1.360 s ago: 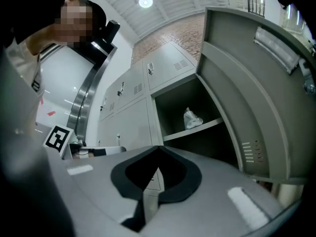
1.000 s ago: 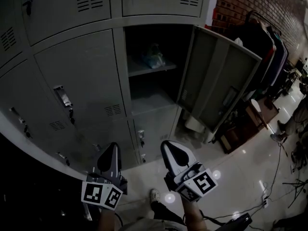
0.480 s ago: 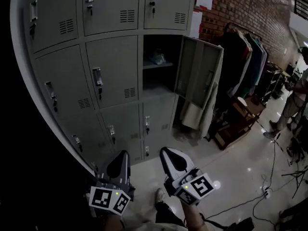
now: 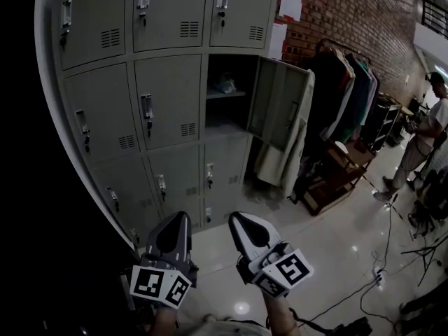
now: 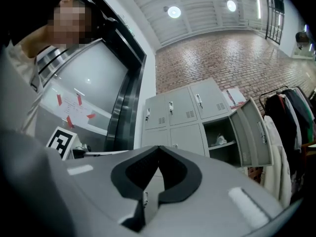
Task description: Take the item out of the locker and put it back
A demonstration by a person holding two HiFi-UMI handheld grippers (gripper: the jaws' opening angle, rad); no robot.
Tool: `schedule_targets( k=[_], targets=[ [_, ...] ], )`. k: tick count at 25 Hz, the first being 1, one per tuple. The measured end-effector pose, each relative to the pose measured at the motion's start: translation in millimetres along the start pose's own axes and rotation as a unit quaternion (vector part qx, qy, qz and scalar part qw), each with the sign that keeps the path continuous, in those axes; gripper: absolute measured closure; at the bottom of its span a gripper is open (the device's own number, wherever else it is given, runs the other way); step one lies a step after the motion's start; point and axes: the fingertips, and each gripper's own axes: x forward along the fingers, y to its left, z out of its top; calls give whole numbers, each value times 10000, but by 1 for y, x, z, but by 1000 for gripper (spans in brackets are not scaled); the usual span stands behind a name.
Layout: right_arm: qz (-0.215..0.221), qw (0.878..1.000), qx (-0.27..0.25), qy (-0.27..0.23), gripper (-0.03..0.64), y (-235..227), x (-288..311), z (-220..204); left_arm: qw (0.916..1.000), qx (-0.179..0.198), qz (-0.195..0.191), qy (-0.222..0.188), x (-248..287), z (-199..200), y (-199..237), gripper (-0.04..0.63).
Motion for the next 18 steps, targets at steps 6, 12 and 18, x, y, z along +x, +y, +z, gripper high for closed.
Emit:
schedule_targets(
  k=[6,12,18],
  targets=[
    [-387,9992,3,-56,615,-4,-16,14,10000,57,-15,50,-5,3,-20,591],
    [-572,9982,156,-56,615,-9,-34,16,10000,-29,-8,-22,-9,5,-33,591],
    [-562,9982,205,40,615,-10,-43,14,9999,66,10,-88,-9,14,-39,591]
  ],
)
